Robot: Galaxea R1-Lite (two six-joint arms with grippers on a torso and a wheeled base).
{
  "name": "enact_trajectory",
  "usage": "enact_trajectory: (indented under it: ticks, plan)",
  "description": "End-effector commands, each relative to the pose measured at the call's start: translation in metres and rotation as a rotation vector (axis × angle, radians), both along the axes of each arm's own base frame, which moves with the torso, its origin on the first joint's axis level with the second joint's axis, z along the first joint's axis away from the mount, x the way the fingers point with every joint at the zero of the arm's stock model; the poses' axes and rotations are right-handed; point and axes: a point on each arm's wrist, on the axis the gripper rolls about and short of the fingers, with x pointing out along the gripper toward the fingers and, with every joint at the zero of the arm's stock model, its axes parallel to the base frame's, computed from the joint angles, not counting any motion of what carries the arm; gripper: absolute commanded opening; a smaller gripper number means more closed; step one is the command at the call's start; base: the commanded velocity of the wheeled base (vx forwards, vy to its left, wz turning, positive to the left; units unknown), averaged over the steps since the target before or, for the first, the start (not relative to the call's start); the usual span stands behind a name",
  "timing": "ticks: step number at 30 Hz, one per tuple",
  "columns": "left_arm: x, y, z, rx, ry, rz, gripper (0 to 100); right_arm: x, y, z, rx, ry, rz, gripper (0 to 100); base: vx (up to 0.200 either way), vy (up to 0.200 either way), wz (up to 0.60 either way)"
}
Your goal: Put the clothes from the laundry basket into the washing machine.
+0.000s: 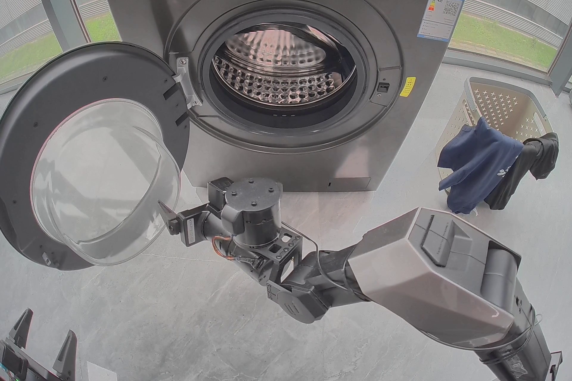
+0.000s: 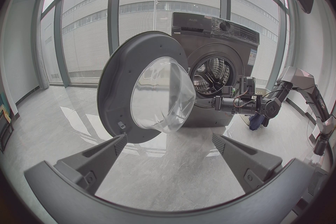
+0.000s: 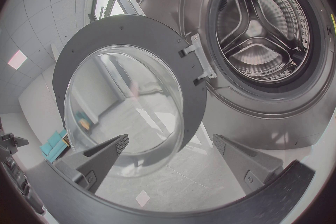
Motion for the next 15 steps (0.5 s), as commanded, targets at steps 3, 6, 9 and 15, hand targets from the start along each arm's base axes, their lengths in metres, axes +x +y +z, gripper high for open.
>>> enact_trajectory:
  ticks: [3, 6, 9, 15]
  plan:
    - [0.000, 0.000, -0.005, 0.000, 0.004, -0.001, 100, 0.001, -0.011, -0.005, -0.036, 0.024, -0.017, 100, 0.000, 0.000, 0.00]
    - [0.000, 0.000, -0.005, 0.000, 0.004, -0.001, 100, 0.000, -0.018, -0.005, -0.048, 0.032, -0.025, 100, 0.000, 0.000, 0.00]
    - [0.000, 0.000, -0.005, 0.000, 0.004, -0.001, 100, 0.001, -0.042, 0.017, -0.070, 0.006, -0.062, 100, 0.000, 0.000, 0.00]
    - [0.000, 0.000, -0.005, 0.000, 0.004, -0.001, 100, -0.012, -0.141, 0.075, -0.100, -0.004, -0.194, 100, 0.000, 0.000, 0.00]
